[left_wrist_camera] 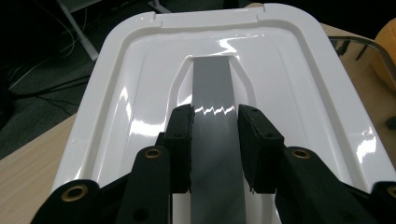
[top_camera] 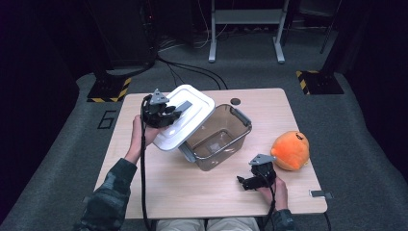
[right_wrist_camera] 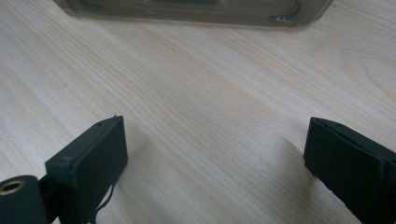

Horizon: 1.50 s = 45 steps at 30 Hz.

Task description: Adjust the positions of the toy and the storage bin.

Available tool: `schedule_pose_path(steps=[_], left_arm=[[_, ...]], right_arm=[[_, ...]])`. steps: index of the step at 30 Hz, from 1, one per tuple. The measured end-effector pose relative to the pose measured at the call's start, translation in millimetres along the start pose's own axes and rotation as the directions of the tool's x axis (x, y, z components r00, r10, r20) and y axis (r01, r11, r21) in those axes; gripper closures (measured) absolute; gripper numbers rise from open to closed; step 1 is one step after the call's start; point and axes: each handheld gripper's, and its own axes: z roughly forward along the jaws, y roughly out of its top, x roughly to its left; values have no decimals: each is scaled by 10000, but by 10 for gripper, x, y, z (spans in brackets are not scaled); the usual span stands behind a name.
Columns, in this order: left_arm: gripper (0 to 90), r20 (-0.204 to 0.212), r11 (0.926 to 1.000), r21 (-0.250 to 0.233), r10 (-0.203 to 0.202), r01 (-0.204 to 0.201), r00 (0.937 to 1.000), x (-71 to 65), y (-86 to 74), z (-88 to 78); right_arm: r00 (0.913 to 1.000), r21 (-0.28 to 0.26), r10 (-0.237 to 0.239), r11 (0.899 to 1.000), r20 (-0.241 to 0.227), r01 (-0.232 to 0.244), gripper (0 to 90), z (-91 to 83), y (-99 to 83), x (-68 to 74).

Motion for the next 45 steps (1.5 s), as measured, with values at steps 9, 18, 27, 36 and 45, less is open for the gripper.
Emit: schedule_pose_path(steps=[9,18,27,36,45], left_arm=[[664,-477,9991,-40,-423,421,9980,209,-119,-103],[664,-1018,9949,-24,-1007,1010,9897,441,-306,-219],[664,-1388,9877,74,-1536,1562,9783,613,-538,-277],[664,-1623,9764,198,-2090,2150,9644,718,-839,-287],[664,-1885,9632,227,-2591,2680,9473,796,-1098,-302]], right_arm=[[10000,1,11,10000,2,-11,53,0,0,1],[10000,15,22,10000,-17,-22,53,0,0,1],[10000,31,-79,10000,-40,79,54,-1,-1,-5],[10000,63,-41,10000,-56,41,55,-3,-2,-5],[10000,41,-41,10000,-22,41,55,-3,-2,-4]])
